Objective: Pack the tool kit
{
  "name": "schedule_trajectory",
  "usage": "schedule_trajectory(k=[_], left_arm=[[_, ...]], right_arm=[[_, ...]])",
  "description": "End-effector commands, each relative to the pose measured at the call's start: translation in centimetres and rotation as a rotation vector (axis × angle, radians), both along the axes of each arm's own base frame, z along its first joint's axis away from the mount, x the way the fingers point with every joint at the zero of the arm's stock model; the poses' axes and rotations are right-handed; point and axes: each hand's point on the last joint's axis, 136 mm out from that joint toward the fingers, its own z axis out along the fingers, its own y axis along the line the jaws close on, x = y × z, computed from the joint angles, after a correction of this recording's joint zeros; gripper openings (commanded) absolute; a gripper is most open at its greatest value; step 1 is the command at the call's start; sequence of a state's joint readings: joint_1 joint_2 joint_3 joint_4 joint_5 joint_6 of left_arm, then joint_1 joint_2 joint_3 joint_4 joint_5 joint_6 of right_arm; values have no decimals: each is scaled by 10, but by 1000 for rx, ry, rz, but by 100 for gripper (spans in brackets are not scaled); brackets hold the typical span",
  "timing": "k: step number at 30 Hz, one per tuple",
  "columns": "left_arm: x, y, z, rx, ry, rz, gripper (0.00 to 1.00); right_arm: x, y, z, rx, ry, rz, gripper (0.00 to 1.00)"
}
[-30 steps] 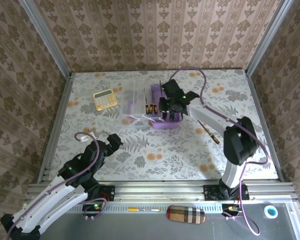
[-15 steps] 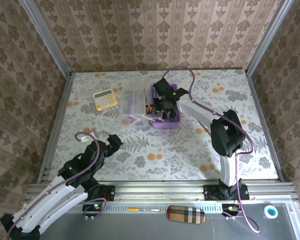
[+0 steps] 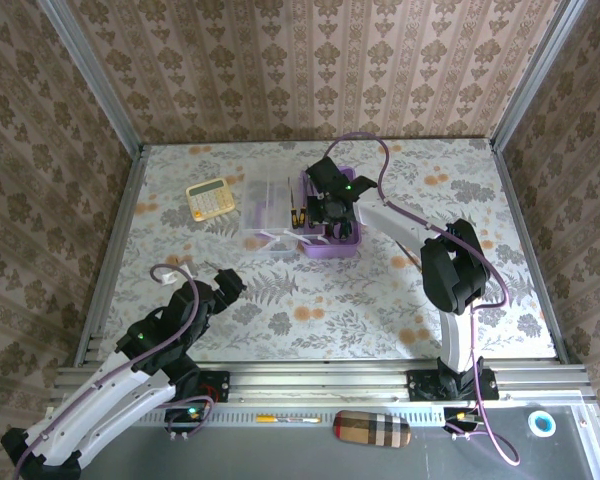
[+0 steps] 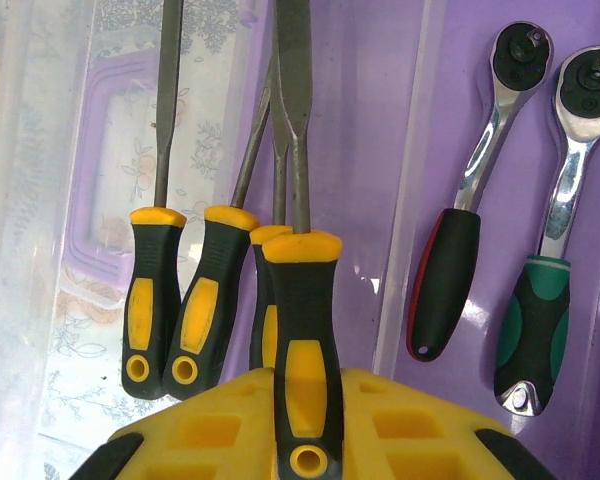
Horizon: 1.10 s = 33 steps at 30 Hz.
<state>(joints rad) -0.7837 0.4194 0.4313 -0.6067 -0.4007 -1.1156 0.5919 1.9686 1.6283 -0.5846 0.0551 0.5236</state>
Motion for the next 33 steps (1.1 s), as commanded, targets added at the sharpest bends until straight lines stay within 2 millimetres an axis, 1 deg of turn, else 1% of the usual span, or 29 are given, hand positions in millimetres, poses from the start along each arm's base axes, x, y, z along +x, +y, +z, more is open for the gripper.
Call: schedule_trajectory(k=[1,3,4,8,10,14,19,23,25,28,29,31,33], left_arm=[[-3,4,-7,15,29,7,100],[-3,3,-4,14,21,2,100],[-3,3,-2,16,18,-1,100],[-2,2,4,10,6,-9,100],[-2,0,3,7,6,-14,100],[-1,0,3,2,6,-10,100],[0,-1,5,3,-4,-17,100],[2,-6,3,-4,-1,-26,100],[3,-10,2,-14,-1,-41,100],[6,-22,8,-40,-16,-85,100],[8,-29,11,-53,-27,-109,100],[11,-42,15,-82,-46,-153,100],[16,-59,17,-116,-56,-206,100]], right_arm=[[-2,-4,-4,-26,28,-6,22],[-2,-4,-4,-26,29,-7,24],[-3,-4,-3,-23,28,-11,27],[-3,-1,0,-11,32,-3,30],[-3,0,4,-11,22,2,32],[-3,-1,14,0,0,1,33],[-6,-5,37,24,-52,3,33],[-15,-16,56,21,-101,5,33],[-24,-28,62,-3,-119,1,34],[-44,-61,64,-69,-147,-35,37],[-51,-77,61,-98,-150,-56,38],[-65,-110,48,-143,-131,-107,41],[-81,-151,31,-160,-88,-196,47]])
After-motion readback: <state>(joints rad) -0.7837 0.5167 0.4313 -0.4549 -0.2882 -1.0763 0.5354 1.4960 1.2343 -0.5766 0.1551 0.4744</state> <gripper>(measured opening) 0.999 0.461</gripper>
